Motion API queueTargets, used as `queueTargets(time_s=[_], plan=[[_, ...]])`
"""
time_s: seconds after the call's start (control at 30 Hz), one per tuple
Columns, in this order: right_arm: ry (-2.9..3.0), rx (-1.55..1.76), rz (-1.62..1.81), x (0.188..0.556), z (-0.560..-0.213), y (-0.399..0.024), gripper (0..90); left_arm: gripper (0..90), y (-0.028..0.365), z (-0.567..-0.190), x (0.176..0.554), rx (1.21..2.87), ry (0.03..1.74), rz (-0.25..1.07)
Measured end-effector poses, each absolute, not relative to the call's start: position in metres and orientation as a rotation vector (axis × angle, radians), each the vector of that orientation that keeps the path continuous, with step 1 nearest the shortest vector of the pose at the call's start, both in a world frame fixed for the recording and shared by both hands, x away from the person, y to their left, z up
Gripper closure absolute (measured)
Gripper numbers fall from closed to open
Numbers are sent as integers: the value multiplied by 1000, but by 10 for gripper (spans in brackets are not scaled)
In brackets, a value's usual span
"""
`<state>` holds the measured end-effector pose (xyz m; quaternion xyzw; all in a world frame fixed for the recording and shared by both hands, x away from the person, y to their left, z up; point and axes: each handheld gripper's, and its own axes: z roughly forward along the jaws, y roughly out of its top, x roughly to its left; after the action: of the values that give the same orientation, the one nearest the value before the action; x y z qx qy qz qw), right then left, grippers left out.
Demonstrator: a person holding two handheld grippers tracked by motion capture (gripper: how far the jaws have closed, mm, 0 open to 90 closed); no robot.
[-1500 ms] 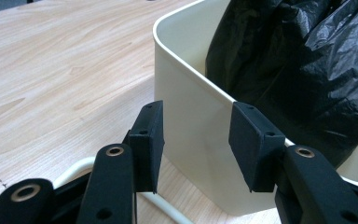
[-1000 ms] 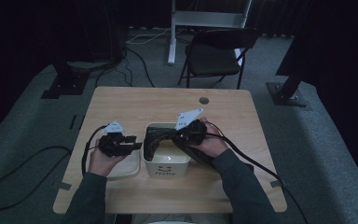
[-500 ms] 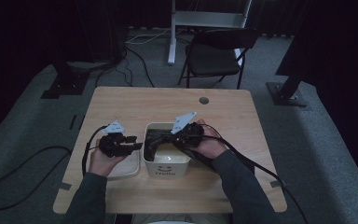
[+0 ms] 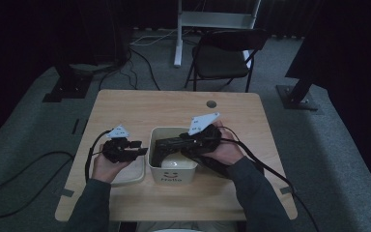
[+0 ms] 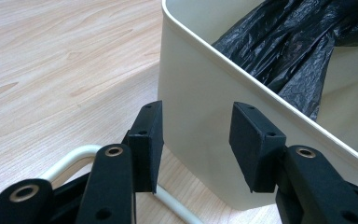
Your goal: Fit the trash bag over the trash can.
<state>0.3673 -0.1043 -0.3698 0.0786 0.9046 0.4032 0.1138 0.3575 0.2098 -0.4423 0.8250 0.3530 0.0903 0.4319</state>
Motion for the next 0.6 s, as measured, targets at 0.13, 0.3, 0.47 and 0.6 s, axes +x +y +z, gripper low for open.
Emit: queueTargets(time_s=[0.13,0.3,0.47,0.6], plan=[[2616,278,1186,367,-368,-122,600,553,210,-442,357,2056,879,225],[2588,343,1163,364,-371,-147,601,553,208,-443,358,2060,879,222],[2586,398,1147,357,-376,-169,567,553,209,-442,358,2059,877,223],[2583,423,1127,347,-384,-187,542,553,210,-442,358,2055,880,224]])
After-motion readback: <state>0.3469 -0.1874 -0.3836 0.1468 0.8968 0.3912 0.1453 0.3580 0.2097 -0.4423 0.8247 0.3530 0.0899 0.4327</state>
